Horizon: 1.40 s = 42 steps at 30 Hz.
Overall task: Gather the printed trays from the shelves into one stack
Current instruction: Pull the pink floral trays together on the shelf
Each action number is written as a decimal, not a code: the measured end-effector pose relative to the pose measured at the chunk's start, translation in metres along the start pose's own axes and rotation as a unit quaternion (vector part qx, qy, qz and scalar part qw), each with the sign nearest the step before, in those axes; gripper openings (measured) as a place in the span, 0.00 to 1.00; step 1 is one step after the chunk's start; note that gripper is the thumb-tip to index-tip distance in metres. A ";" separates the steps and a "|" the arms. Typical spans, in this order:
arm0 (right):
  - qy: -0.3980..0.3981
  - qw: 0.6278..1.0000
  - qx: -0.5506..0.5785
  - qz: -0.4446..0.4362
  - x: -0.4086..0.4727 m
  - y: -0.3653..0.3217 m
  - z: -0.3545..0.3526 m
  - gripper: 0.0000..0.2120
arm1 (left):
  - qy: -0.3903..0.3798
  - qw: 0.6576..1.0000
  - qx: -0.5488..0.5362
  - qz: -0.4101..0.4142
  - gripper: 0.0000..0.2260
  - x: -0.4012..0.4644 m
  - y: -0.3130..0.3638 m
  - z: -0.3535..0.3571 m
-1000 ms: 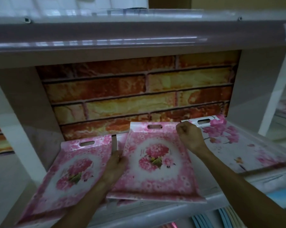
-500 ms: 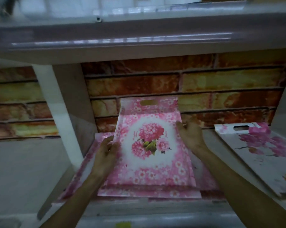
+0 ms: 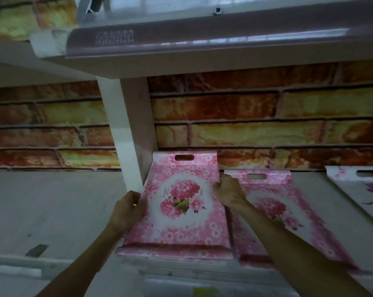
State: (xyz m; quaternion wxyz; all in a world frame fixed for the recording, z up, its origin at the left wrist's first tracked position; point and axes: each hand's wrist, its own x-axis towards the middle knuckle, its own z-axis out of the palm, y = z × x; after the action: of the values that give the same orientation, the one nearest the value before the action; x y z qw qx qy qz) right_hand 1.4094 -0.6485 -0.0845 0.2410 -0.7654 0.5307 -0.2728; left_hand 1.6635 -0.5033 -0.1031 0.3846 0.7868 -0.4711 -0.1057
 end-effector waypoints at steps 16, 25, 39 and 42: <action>-0.018 0.989 -0.147 0.002 -0.002 0.009 0.023 0.13 | -0.013 0.989 0.140 0.052 0.07 0.016 -0.026 0.028; -0.041 0.993 -0.093 -0.063 -0.026 0.041 -0.060 0.21 | -0.045 0.984 0.171 0.001 0.19 0.020 -0.020 0.020; 0.036 0.974 -0.164 0.151 -0.092 0.192 -0.149 0.18 | -0.090 0.981 -0.037 0.169 0.05 -0.012 0.118 0.104; -0.004 0.970 -0.162 0.183 -0.094 0.197 -0.144 0.17 | -0.113 0.974 -0.038 0.193 0.06 -0.011 0.137 0.123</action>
State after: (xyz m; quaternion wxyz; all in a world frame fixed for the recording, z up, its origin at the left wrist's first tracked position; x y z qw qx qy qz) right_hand 1.1511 -0.6343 -0.1237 0.1620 -0.6854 0.6977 -0.1313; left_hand 1.5022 -0.5927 -0.0927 0.3717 0.6488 -0.6499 -0.1358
